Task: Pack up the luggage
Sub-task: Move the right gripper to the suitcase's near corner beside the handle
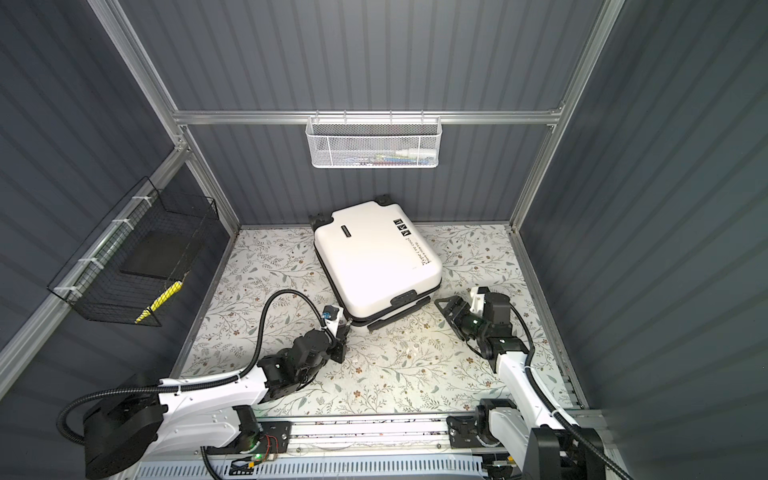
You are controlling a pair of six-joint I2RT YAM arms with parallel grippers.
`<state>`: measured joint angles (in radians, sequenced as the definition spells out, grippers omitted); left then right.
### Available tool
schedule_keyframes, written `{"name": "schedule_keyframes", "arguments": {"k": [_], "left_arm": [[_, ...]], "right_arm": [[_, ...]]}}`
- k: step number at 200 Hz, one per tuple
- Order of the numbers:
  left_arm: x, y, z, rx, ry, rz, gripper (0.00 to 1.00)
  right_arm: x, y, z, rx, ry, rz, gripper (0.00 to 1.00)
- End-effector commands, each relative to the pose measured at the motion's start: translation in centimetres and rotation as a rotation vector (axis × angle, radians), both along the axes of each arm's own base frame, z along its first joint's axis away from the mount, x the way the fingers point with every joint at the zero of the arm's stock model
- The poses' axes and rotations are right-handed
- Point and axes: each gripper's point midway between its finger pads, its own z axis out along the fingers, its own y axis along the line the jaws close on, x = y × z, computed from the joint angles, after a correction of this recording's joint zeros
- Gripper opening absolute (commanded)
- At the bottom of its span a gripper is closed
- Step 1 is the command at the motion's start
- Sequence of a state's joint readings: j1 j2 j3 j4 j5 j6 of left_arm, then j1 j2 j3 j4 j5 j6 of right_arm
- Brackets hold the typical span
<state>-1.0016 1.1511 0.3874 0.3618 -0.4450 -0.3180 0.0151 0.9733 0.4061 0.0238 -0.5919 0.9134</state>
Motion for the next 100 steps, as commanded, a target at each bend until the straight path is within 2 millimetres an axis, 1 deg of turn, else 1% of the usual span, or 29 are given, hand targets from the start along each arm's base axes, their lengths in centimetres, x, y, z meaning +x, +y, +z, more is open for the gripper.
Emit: {"name": "schedule_keyframes", "arguments": {"k": [1, 25, 45, 67, 80, 100], "left_arm": [[0.0, 0.4, 1.1, -0.012, -0.038, 0.000, 0.00], [-0.3, 0.5, 1.0, -0.009, -0.029, -0.012, 0.00], [-0.5, 0.7, 0.9, -0.003, -0.018, -0.015, 0.10], [-0.7, 1.2, 0.9, 0.002, -0.018, -0.006, 0.26], [-0.6, 1.7, 1.1, 0.004, -0.027, 0.011, 0.33], [-0.6, 2.4, 1.6, 0.006, -0.050, 0.029, 0.38]], "right_arm": [[-0.1, 1.0, -0.2, 0.000, -0.020, 0.017, 0.82], [-0.4, 2.4, -0.7, -0.003, -0.015, 0.052, 0.82], [-0.5, 3.0, -1.0, 0.000, -0.017, 0.058, 0.82], [-0.4, 3.3, -1.4, 0.010, -0.015, 0.053, 0.82], [-0.4, 3.4, -1.7, 0.018, -0.014, 0.049, 0.81], [-0.3, 3.7, -2.1, 0.035, -0.013, 0.046, 0.80]]}}
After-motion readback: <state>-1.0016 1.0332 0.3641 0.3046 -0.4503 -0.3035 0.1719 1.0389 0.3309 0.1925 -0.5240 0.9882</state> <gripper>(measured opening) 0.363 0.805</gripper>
